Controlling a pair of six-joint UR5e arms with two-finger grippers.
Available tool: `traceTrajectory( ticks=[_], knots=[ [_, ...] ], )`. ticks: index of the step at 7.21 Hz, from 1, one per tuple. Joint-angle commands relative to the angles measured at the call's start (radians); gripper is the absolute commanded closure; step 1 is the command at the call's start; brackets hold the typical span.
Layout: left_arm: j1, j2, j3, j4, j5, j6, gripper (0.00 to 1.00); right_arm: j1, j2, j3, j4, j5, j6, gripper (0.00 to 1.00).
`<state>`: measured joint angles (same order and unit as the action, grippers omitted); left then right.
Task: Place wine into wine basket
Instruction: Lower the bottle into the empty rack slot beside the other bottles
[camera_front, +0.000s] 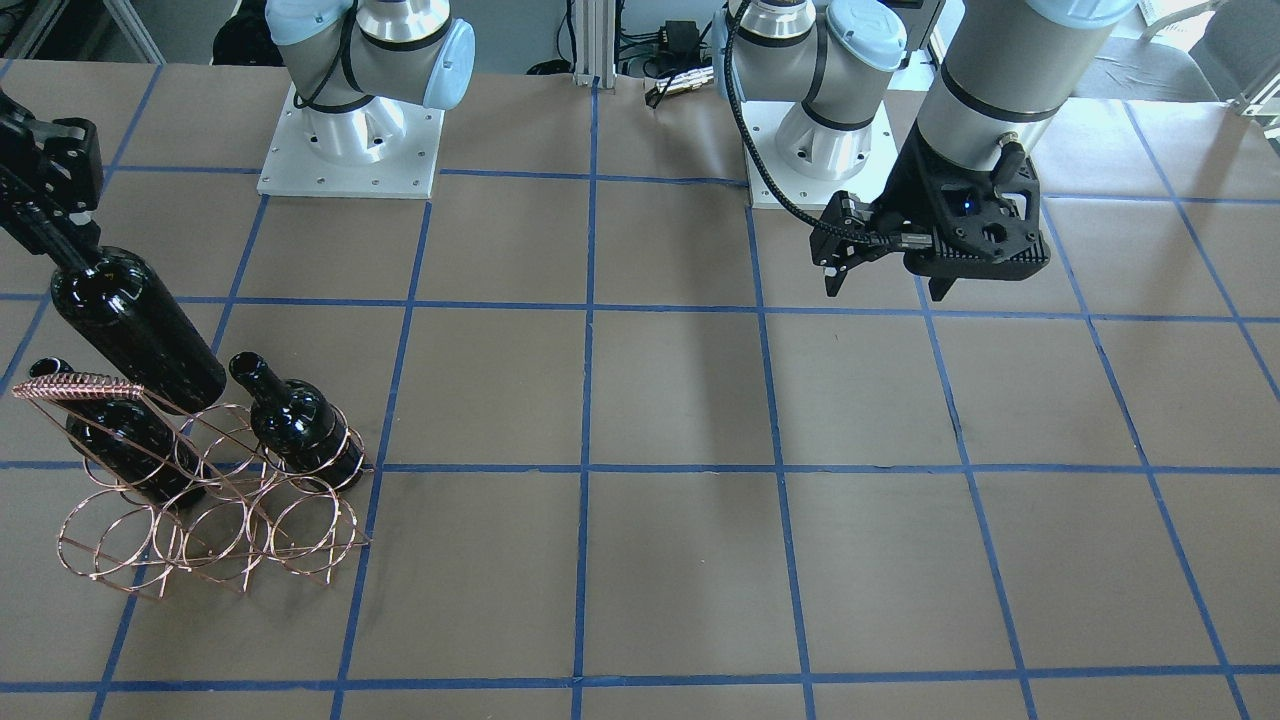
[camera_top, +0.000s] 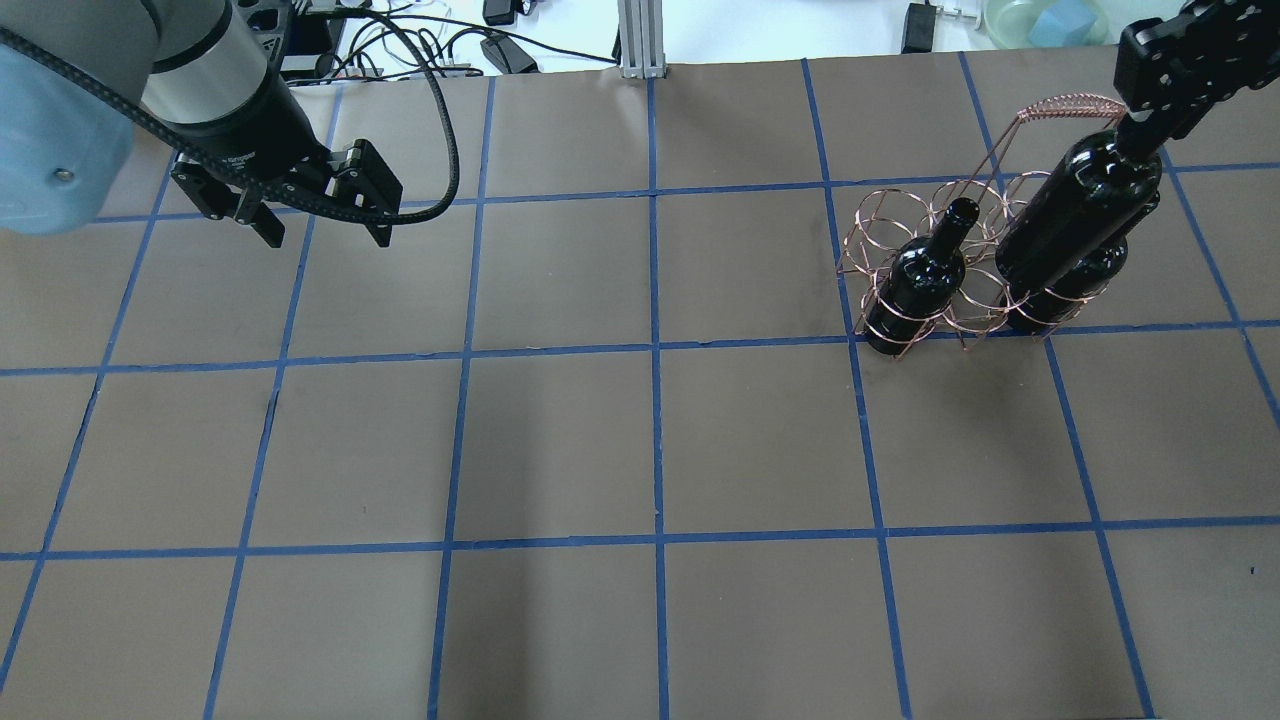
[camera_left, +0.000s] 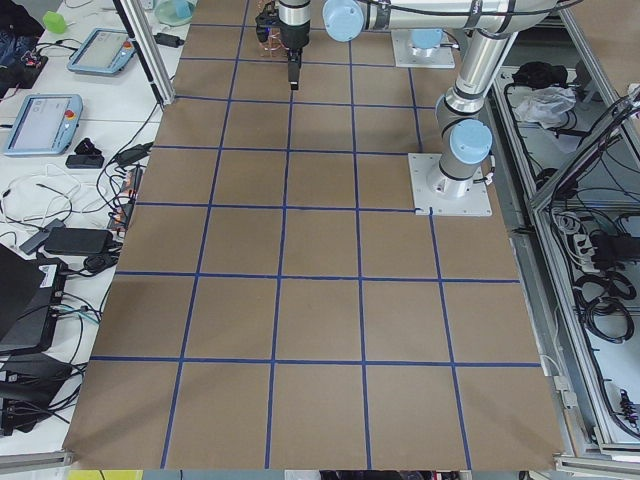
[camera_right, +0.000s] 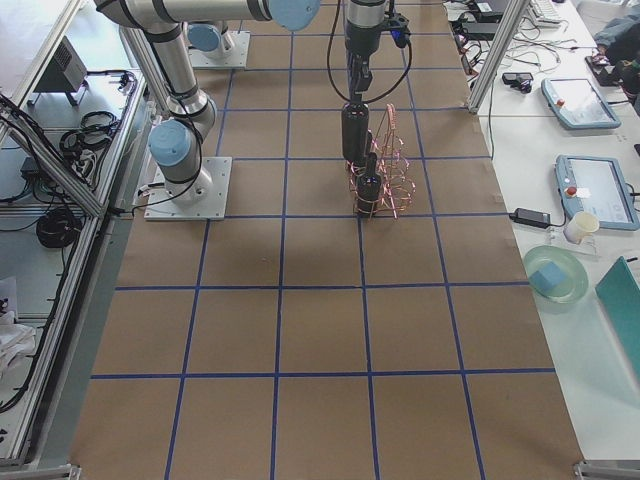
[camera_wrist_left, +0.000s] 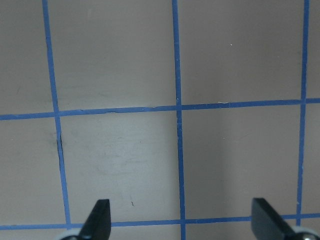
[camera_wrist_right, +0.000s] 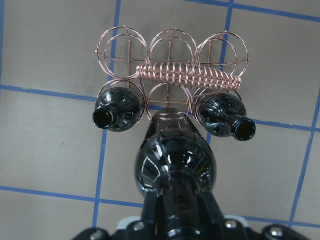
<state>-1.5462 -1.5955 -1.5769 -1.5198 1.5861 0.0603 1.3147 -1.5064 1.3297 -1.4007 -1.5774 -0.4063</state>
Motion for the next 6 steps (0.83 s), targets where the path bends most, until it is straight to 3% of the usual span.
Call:
traceTrajectory(
  ticks=[1,6],
  knots=[
    [0.0,-0.004,-0.002,0.001,-0.003,0.001,0.0,-0.002,0.026,-0.009,-0.003,0.007,-0.003,1.0],
    [-0.006,0.003,-0.02,-0.002,-0.011,-0.002,0.0,0.0,0.083,-0.004,-0.032,0.008,0.003,1.0]
  ],
)
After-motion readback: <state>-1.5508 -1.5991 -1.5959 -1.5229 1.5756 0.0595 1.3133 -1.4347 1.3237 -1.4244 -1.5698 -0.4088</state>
